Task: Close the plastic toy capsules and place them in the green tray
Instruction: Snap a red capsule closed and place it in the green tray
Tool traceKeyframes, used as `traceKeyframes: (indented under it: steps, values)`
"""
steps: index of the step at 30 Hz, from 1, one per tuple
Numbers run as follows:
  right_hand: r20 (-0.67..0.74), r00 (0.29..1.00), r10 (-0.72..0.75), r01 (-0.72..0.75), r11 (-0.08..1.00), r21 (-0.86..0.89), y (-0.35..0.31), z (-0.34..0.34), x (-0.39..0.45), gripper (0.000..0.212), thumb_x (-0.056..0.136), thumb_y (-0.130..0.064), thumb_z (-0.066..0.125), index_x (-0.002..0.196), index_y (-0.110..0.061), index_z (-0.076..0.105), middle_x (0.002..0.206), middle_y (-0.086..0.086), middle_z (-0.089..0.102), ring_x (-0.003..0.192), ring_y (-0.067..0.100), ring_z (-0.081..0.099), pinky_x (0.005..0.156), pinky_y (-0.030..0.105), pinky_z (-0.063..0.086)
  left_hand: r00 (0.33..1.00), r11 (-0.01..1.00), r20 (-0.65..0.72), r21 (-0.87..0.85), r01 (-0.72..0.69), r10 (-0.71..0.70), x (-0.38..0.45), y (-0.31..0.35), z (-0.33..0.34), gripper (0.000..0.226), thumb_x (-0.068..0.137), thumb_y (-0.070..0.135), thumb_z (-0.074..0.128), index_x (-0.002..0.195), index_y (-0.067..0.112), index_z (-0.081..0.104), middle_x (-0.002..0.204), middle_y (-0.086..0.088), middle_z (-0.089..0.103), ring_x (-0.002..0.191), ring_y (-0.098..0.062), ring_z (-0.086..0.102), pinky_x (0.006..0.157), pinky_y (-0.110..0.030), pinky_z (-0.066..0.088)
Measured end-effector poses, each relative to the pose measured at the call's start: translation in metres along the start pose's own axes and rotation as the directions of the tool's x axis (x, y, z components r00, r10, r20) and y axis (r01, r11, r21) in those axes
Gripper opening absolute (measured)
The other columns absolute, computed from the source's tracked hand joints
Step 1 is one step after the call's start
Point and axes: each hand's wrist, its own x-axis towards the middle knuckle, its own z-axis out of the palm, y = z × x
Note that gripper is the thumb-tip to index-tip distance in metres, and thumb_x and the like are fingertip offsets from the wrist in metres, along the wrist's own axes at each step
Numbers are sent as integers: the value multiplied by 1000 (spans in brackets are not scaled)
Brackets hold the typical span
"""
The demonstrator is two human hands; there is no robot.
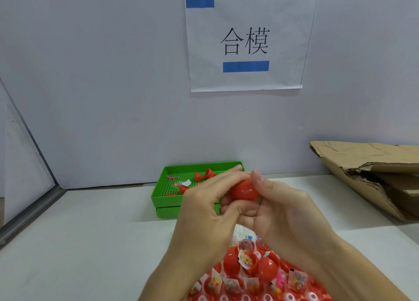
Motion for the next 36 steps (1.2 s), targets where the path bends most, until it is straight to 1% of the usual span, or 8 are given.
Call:
traceKeyframes:
  steps: [5, 11, 16, 20, 29, 32, 34, 36]
  values:
    - [63, 990, 125, -136, 963, 231, -1, 2, 0, 53, 90, -41, 54, 105, 8, 67, 92, 27, 64, 80, 33, 67, 77, 37, 58, 984, 977, 39, -116, 178, -174, -2, 5, 0, 36, 74, 32, 76, 107, 42, 66, 97, 16, 71, 96, -9, 69, 86, -29, 57]
    - [68, 987, 144, -156, 965, 212, -2, 1, -1, 61, 92, -49, 51, 108, 7, 69, 92, 24, 66, 82, 30, 68, 79, 36, 58, 992, 990, 32, -56, 126, -124, 0, 7, -3, 29, 76, 30, 76, 102, 38, 67, 94, 15, 71, 97, -12, 68, 84, -26, 55]
    - [-152, 981, 116, -122, 992, -30, -3, -5, 1, 54, 88, -56, 57, 97, -7, 78, 92, 17, 72, 85, 27, 72, 80, 37, 60, 993, 991, -99, 104, 82, -71, 2, 7, -3, 21, 76, 39, 75, 96, 41, 67, 93, 28, 68, 92, 8, 62, 80, -4, 44]
    - [-267, 956, -123, 45, 958, -282, -6, -6, 2, 24, 73, -45, 76, 85, -24, 76, 86, 9, 75, 74, 19, 73, 64, 26, 57, 987, 981, -151, 176, 87, -60, 1, 6, -4, 24, 78, 50, 74, 97, 35, 73, 84, 28, 69, 87, 8, 63, 80, -9, 45]
    - [-267, 915, -302, 145, 865, -481, 4, -13, 4, 32, 68, -47, 75, 91, -25, 73, 91, 7, 77, 79, 20, 75, 75, 28, 57, 991, 964, -121, 253, 80, -50, -1, -1, 3, 28, 81, 47, 67, 102, 30, 73, 84, 22, 69, 87, 2, 63, 80, -14, 48]
    - [-236, 920, -314, 174, 864, -473, 1, -11, 3, 31, 71, -45, 72, 94, -24, 74, 94, 7, 77, 80, 19, 74, 71, 25, 56, 986, 980, -98, 132, 147, -135, -1, -3, 4, 18, 86, 48, 64, 99, 36, 67, 90, 24, 71, 92, 2, 67, 81, -18, 52]
    - [-211, 917, -338, 189, 834, -518, -2, -8, 1, 30, 74, -44, 68, 96, -26, 75, 94, 6, 77, 80, 17, 73, 68, 24, 55, 967, 962, -45, -126, 242, -249, 0, -3, 5, 21, 91, 44, 61, 102, 28, 69, 95, 16, 75, 93, -2, 71, 82, -18, 54]
    - [-207, 895, -395, 196, 765, -614, -4, -7, -1, 25, 76, -43, 66, 95, -30, 76, 86, -3, 77, 75, 6, 69, 67, 18, 52, 916, 808, 49, -454, 376, -399, 1, -2, 6, 34, 92, 42, 53, 107, 16, 69, 97, -1, 77, 96, -14, 73, 84, -25, 55]
